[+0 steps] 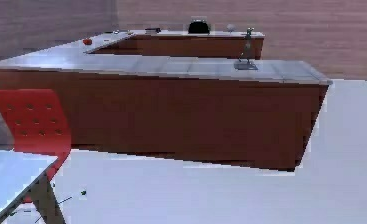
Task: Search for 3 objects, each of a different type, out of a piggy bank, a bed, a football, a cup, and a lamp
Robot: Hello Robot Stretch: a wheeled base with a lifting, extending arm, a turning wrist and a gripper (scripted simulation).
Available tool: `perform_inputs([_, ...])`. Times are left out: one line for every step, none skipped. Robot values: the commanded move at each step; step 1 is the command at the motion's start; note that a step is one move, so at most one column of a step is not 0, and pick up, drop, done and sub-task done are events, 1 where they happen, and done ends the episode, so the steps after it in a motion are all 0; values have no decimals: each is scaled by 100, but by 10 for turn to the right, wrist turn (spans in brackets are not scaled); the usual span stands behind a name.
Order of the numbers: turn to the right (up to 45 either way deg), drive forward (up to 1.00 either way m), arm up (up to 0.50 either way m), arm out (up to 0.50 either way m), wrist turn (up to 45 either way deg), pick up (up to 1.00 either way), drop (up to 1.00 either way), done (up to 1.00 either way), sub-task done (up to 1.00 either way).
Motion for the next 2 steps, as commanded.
perform_inputs([330, 0, 0, 0, 0, 0, 0, 0, 0])
perform_inputs([0, 30, 0, 0, 0, 0, 0, 0, 0])
